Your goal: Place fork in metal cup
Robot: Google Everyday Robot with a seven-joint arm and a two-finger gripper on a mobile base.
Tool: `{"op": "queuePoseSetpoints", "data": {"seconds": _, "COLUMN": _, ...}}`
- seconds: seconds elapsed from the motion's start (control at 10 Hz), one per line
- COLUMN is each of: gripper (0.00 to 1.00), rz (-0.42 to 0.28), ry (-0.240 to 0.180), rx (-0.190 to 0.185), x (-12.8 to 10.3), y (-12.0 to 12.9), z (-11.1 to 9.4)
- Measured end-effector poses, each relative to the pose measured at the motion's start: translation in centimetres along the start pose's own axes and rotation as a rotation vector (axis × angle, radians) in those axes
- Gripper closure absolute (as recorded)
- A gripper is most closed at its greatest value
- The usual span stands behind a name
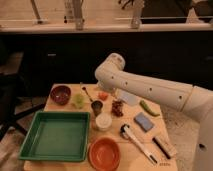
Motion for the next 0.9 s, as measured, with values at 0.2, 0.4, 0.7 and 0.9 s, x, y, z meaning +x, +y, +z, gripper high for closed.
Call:
{"op": "queuePoseSetpoints", "data": {"seconds": 0.2, "gripper": 0.20, "rz": -0.072, "ry": 0.033, "rx": 0.005, "x": 1.7, "y": -2.1, "z": 1.0}}
{"op": "queuePoseSetpoints", "data": {"seconds": 0.4, "gripper": 0.20, "rz": -0.142, "ry": 0.045, "rx": 0.020, "x": 3.6, "y": -4.1, "z": 2.1}}
{"op": "queuePoseSetpoints", "data": {"seconds": 0.7, "gripper": 0.20, "rz": -0.288, "ry": -0.006, "rx": 0.039, "x": 4.2, "y": -8.2, "z": 4.3}}
{"op": "queuePoseSetpoints", "data": {"seconds": 0.9, "gripper": 0.20, "rz": -0.345, "ry": -0.046, "rx": 0.032, "x": 4.4, "y": -9.9, "z": 6.1}}
